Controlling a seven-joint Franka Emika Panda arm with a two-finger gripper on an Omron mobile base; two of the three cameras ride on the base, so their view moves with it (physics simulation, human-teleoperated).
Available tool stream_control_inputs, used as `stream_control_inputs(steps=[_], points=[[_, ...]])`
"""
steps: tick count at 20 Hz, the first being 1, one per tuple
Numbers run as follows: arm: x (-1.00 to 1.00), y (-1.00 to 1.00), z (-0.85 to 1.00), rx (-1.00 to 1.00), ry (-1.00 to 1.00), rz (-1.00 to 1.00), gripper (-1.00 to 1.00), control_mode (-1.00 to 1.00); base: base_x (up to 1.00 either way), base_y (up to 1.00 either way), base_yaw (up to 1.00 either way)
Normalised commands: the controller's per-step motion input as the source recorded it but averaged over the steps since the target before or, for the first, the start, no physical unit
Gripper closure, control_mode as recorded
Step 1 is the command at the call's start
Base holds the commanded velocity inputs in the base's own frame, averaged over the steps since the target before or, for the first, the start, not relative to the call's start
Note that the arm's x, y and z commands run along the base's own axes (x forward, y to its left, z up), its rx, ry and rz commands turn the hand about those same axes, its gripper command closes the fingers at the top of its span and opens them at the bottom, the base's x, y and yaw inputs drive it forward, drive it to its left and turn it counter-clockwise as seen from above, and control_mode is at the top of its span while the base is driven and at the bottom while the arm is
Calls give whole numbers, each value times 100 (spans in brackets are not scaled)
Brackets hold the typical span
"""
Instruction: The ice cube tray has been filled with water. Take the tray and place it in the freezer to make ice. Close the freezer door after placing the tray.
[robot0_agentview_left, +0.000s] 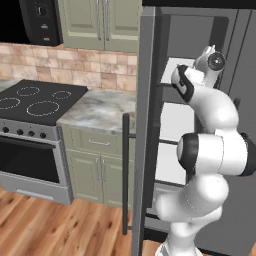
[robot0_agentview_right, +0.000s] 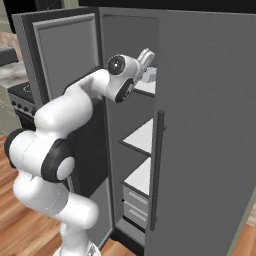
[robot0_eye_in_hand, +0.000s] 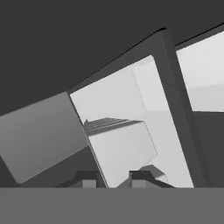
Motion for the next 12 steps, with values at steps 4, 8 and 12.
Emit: stream_control_inputs(steps=[4, 8, 12], points=[[60, 0, -30, 0, 0, 0, 100, -100, 0, 0, 0], [52, -5, -16, 0, 4, 0, 100, -100, 0, 0, 0], [45, -21, 0, 0, 14, 0, 100, -100, 0, 0, 0]])
